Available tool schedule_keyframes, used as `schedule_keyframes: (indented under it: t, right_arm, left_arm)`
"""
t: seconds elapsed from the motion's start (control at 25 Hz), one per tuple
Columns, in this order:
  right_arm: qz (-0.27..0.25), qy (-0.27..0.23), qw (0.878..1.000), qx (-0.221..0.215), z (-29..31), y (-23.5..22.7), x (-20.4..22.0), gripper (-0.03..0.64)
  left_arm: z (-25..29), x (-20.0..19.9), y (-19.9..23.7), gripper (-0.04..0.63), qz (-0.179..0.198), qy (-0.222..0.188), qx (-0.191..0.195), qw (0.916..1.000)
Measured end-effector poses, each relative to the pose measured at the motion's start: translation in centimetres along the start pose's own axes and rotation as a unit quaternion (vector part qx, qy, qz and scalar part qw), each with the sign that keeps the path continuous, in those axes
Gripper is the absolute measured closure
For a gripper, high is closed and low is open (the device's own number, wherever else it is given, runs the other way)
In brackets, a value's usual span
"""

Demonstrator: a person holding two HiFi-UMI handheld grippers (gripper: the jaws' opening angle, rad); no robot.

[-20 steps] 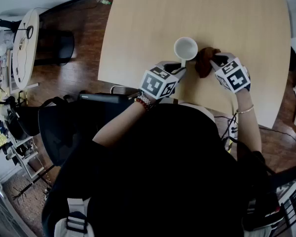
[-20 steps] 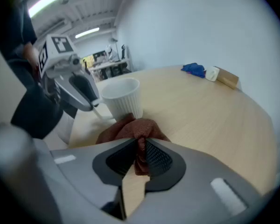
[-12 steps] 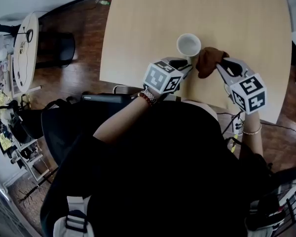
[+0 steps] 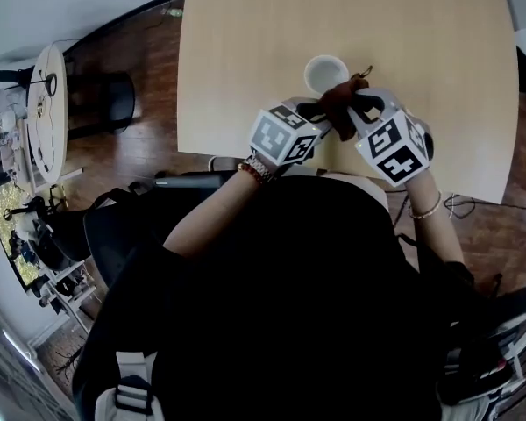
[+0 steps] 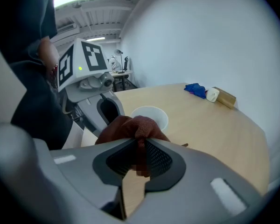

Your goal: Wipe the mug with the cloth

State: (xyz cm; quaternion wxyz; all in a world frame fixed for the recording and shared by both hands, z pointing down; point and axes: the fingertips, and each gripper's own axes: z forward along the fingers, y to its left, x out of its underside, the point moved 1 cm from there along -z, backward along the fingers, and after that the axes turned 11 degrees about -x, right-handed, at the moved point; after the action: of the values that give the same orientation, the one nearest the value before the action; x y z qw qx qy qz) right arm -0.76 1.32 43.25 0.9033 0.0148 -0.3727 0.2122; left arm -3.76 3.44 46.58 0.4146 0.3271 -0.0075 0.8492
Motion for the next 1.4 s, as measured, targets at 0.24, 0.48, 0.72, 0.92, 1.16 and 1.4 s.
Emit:
schedule_keyframes:
  t: [0.24, 0.48, 0.72, 0.92, 1.16, 1.4]
  right_arm:
    - [-0.015, 0.042, 0.999, -0.014, 3.1, -1.3, 1.2, 0.558]
    - [-0.018, 0.100, 0.995, -0.017, 6.1, -2.3, 4.0, 0.557]
    - [0.002, 0.057, 0.998, -0.016, 4.3, -2.4, 3.0, 0.557]
    - [0.006, -0.023, 1.000, 0.006, -0.1, -3.2, -0.3, 0.557]
    - [-0.016, 0.013, 1.000, -0.016, 0.9, -3.0, 0.4, 0.557]
    - [-0.015, 0.063, 0.997, -0.032, 4.4, -2.4, 2.4, 0.557]
  left_arm:
    - [0.0, 0.4, 0.6, 0.505, 0.022, 0.007, 0.001, 0.9997]
    - [-0.1, 0.3, 0.6, 0.505, 0.030, 0.016, 0.009, 0.9994]
    - [-0.6, 0.5, 0.7, 0.506, 0.051, 0.034, 0.011, 0.9980]
    - [-1.4, 1.5, 1.9, 0.508, 0.110, 0.069, 0.021, 0.9913]
    - [-2.2, 1.6, 3.1, 0.508, 0.223, 0.104, 0.022, 0.9691]
    - [-2.0, 1.8, 3.4, 0.506, 0.317, 0.118, 0.020, 0.9408]
